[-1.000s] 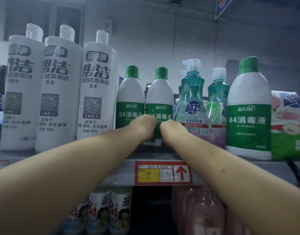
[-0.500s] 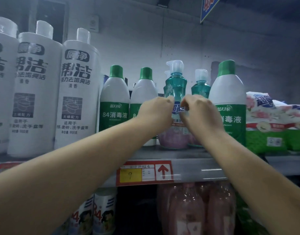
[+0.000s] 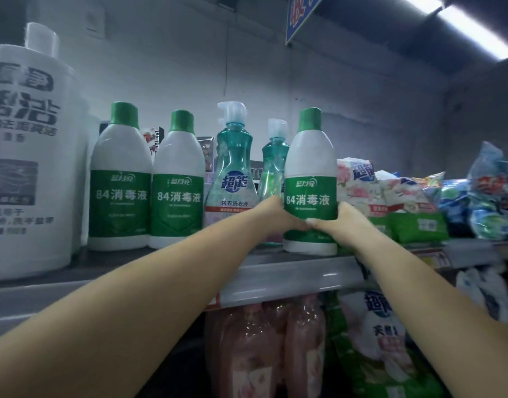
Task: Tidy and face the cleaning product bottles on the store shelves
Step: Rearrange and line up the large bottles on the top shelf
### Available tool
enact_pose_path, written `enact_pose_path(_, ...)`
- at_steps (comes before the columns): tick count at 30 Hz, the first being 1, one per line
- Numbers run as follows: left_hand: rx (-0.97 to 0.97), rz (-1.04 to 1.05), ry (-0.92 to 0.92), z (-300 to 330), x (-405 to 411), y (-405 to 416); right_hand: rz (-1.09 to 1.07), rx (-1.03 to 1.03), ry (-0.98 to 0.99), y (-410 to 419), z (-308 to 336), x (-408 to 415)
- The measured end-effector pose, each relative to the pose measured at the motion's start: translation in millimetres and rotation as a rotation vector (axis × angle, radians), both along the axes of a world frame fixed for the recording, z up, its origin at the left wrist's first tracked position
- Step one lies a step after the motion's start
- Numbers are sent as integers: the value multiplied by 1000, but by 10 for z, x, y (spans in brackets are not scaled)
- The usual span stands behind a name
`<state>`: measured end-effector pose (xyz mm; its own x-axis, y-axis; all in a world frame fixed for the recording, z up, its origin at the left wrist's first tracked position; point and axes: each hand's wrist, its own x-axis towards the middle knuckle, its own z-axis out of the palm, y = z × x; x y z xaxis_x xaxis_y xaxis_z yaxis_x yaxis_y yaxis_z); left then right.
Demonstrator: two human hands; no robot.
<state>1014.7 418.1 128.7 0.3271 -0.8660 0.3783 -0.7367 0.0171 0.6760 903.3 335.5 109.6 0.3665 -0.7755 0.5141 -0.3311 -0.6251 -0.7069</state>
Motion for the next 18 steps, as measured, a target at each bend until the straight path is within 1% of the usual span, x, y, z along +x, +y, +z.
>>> enact_pose_path(2, -20, -22, 120, -38, 8, -58, 23, 28, -59, -28, -20, 7)
enact_pose_path(5, -68, -16, 176, -100, 32, -117, 48, 45, -133, -48, -34, 21)
enact_pose_path(11, -207, -15, 128, -104, 35, -26, 166, 79, -343, 21, -46, 65)
enact_pose_path(15, -290, 5, 69, -3, 98, 195, 275, 43, -403, 180, 65, 111)
enact_pose_path(18, -341, 69, 6, 48, 176, 404, 373, 19, -428, 339, 145, 191)
